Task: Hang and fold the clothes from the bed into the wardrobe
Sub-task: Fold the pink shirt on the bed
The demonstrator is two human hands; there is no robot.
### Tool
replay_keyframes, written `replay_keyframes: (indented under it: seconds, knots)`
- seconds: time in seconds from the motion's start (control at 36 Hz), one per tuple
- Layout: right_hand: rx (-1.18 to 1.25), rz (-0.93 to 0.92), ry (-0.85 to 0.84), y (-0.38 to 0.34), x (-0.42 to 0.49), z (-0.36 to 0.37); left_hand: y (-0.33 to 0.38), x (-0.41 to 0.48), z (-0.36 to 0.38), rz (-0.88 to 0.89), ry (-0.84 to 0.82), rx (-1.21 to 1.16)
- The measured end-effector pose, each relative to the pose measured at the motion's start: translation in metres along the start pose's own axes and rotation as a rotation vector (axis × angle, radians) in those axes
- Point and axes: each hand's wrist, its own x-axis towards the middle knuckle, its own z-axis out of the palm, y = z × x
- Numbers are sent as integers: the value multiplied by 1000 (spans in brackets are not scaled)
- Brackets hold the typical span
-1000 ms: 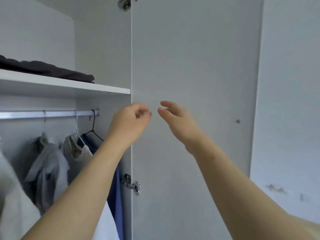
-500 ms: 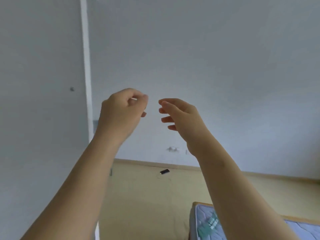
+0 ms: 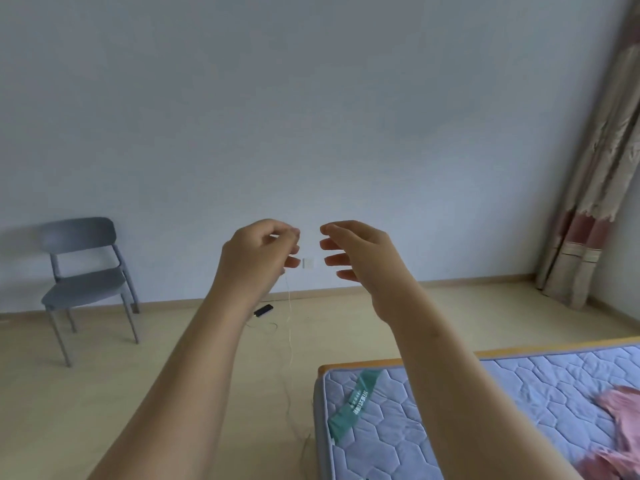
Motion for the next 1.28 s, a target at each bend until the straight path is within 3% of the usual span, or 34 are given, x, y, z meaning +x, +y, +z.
replay_keyframes:
  seconds: [0.36,0.61,0.89,1.28]
  knots:
    - [49,198,78,95,124,14,-112,124,46,-194,-62,-90]
    - [59,311,57,164,198,5,-167,189,88,-320,-50,-102]
    - [53,384,-18,215,275,32,-230,248,87,-408,-4,-92]
    - [103,551,112,317,455,119,-373,436,88,-476,-199,-51]
